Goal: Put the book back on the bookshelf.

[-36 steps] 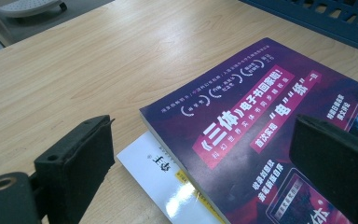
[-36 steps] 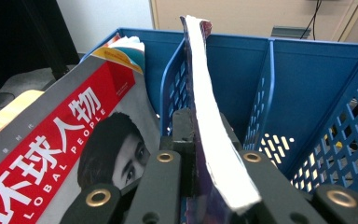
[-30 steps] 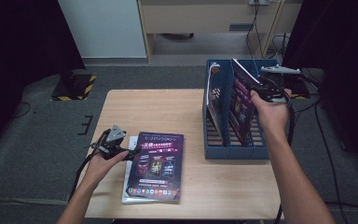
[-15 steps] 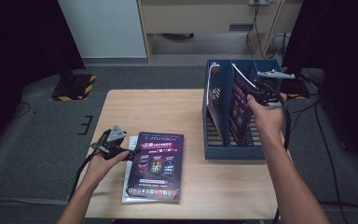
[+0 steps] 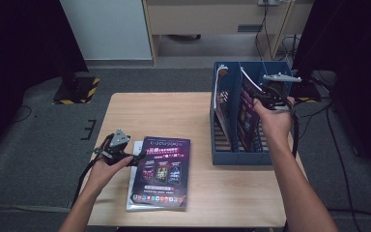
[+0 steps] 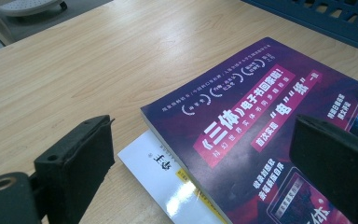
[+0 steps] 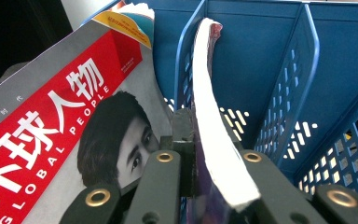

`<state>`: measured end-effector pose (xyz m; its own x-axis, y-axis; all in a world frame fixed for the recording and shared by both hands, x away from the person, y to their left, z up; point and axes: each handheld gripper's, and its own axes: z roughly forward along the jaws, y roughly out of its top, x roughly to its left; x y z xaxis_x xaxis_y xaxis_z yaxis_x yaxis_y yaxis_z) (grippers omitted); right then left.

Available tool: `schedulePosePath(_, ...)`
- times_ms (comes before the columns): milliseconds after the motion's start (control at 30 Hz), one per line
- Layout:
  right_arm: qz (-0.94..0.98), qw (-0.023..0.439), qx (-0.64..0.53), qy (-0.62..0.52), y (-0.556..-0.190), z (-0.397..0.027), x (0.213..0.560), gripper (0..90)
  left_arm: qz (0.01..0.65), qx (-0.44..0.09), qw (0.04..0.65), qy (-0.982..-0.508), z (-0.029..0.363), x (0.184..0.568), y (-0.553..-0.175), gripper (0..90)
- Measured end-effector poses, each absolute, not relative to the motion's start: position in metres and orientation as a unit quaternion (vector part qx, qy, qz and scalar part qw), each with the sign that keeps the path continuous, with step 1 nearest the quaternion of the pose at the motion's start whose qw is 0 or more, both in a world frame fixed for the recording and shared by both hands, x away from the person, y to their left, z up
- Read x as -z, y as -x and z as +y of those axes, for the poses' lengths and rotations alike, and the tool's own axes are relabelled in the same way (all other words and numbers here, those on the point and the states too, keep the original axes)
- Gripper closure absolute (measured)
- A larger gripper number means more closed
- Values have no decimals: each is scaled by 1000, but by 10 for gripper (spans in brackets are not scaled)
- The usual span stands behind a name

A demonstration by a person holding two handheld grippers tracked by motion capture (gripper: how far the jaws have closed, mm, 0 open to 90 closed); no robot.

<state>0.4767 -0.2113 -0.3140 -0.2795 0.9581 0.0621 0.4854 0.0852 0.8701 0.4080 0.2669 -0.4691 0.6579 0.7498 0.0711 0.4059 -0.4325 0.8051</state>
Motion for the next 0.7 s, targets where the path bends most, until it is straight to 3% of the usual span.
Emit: schedulePosePath(700,675,280,-428,-531,-474,-213,319,841,350,-216,401,-818,266,468,-407,61)
